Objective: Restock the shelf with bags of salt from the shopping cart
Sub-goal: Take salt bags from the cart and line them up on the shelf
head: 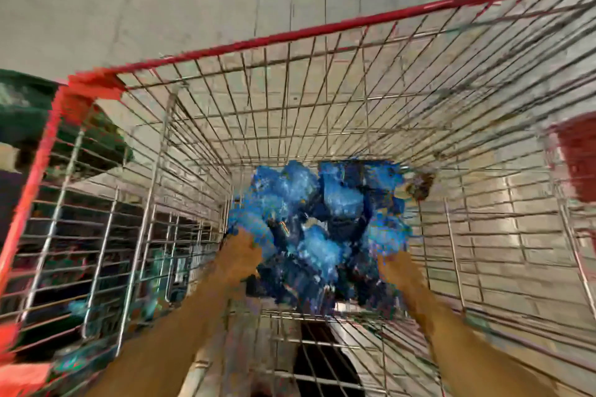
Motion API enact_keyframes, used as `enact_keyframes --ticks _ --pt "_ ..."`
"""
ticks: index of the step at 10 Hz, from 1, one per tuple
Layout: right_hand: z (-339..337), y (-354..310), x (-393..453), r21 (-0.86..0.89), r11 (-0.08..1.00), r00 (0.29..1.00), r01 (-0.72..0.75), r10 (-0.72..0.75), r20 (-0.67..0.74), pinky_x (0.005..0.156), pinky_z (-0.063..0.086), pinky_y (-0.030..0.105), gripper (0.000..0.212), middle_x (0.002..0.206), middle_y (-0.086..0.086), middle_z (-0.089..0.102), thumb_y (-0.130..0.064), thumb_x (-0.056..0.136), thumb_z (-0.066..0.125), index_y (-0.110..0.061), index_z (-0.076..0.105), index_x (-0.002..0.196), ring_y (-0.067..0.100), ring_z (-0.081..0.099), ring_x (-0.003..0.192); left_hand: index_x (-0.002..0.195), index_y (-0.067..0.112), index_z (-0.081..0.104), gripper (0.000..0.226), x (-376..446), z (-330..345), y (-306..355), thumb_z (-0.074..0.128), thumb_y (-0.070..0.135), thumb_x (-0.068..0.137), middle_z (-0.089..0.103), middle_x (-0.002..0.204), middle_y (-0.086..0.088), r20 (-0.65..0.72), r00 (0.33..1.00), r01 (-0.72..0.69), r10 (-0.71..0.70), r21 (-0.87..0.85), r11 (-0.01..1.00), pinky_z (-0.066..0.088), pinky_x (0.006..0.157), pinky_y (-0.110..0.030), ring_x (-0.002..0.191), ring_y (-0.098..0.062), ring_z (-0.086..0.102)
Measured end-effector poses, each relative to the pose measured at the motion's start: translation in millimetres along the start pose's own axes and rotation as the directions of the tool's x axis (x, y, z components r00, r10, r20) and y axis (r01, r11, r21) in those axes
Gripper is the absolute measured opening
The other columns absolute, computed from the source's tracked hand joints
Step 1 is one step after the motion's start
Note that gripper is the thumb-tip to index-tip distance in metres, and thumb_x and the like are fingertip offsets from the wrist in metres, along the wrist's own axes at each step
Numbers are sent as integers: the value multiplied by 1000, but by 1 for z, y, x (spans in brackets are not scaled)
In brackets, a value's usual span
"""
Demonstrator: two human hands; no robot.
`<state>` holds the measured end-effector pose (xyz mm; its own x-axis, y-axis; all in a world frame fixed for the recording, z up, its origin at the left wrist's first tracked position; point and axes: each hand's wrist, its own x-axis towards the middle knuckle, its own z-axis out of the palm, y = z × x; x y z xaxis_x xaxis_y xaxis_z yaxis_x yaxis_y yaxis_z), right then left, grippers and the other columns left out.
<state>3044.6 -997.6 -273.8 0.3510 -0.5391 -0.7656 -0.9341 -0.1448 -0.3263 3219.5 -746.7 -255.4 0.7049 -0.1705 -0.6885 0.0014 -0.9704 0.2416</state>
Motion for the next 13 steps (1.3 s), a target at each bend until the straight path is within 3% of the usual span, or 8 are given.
enact_keyframes --ticks 3,5,7,8,9,11,12,13 --pt "77 51 92 32 979 974 -202 204 -95 93 49 42 43 114 25 64 -39 92 59 0 64 107 41 60 107 132 2 49 51 96 70 -61 55 34 94 51 130 -22 13 1000 11 -15 286 958 42 101 -44 121 -39 46" --pt "88 40 121 -50 927 910 -371 352 -218 99 48 50 93 131 24 52 -70 78 64 5 50 131 41 52 121 134 -3 45 78 114 86 -55 57 58 86 48 133 -23 -89 994 103 -66 510 854 42 99 -43 121 -37 47" --pt "104 48 130 295 873 889 -389 439 -127 103 45 55 86 135 20 53 -58 69 80 -3 54 130 41 49 125 133 3 45 112 119 86 -49 75 77 54 46 134 -18 -163 957 286 -241 375 882 44 98 -43 125 -34 46" --pt "109 46 124 414 875 899 -251 369 -236 101 48 49 79 129 22 61 -33 69 89 3 52 130 38 58 117 122 10 61 99 123 94 -54 82 72 48 64 121 -13 -17 960 280 -281 152 948 53 92 -41 112 -30 60" --pt "113 44 117 528 820 915 -220 362 -180 103 47 46 73 128 19 62 -17 72 88 2 50 131 35 59 116 124 7 59 92 120 106 -60 96 41 47 67 119 -14 104 947 322 -305 -270 907 54 93 -42 107 -29 64" --pt "102 43 89 750 637 949 -176 313 -43 84 54 40 42 115 15 69 -6 74 83 -3 64 112 29 66 93 106 1 66 57 105 108 -58 92 26 62 72 96 -14 201 912 409 -357 -391 824 58 83 -46 87 -31 68" --pt "85 37 70 746 643 966 -173 259 1 91 55 49 42 113 17 70 -9 75 83 0 67 113 33 68 102 106 -1 66 52 91 88 -49 90 18 64 71 89 -12 222 917 397 -332 -403 825 59 73 -38 79 -25 67" --pt "64 26 47 755 639 980 -148 195 27 81 58 43 29 107 14 72 -13 75 84 -10 71 101 26 70 89 103 -3 65 50 68 55 -40 90 18 65 70 97 -16 237 918 390 -316 -411 824 57 86 -43 93 -32 67"
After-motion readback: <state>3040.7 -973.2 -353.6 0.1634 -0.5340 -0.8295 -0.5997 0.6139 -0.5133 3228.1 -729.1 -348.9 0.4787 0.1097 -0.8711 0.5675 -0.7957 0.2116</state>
